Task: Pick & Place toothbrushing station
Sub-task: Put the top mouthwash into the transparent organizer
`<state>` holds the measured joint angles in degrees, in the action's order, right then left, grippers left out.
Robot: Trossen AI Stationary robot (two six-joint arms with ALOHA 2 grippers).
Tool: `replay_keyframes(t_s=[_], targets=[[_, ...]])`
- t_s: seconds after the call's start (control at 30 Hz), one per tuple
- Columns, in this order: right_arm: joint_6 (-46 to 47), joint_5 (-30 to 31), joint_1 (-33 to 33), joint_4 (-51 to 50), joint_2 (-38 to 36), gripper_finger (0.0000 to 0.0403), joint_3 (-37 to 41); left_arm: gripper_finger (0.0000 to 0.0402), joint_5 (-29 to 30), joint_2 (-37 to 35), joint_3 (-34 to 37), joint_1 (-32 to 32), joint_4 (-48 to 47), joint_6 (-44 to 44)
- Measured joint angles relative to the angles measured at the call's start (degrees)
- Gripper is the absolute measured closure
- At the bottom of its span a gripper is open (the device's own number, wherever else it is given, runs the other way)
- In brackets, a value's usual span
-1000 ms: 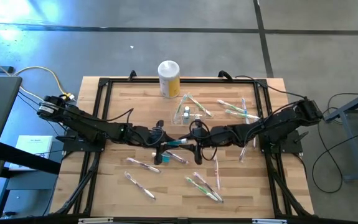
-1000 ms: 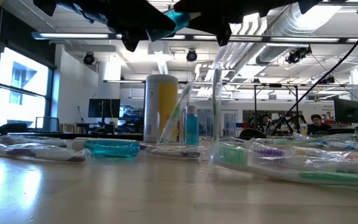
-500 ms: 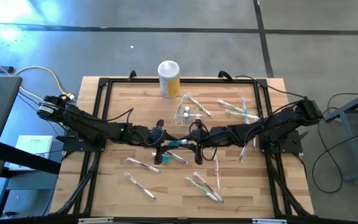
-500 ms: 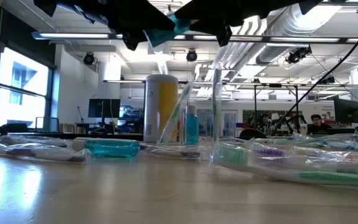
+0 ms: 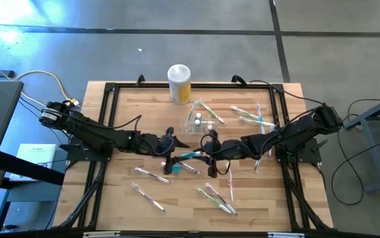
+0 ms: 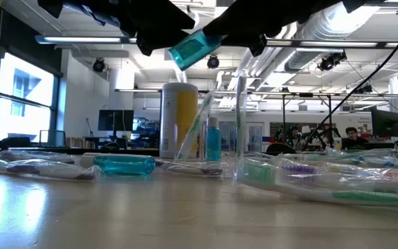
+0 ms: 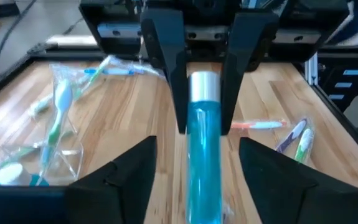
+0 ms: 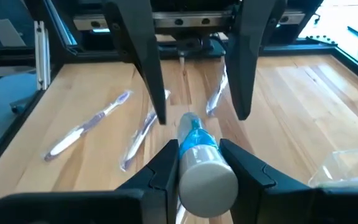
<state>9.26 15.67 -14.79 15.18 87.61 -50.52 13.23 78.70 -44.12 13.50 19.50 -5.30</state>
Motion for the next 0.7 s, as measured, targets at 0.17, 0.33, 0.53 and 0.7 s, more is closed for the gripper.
replay_keyframes(t_s=[0.17,0.33,0.53,0.7], targets=[[1.3,1.8,-0.1,-2.3,0.0,0.0318,0.0,0.0153,0.0,0.0,0.0,0.0,-3.3,-1.2],[2.6,4.6,-0.6,-6.8,-2.0,0.0318,0.0,0.0151,-0.1,0.0,0.0,0.0,-8.2,-2.6],[7.4,5.9,0.7,-18.1,-8.3,0.0318,-1.7,0.0151,0.1,0.0,0.0,0.0,-16.0,-4.8],[7.5,9.9,3.3,-30.6,-11.5,0.0318,-8.3,0.0151,1.3,0.0,0.0,0.0,-18.6,-6.0]])
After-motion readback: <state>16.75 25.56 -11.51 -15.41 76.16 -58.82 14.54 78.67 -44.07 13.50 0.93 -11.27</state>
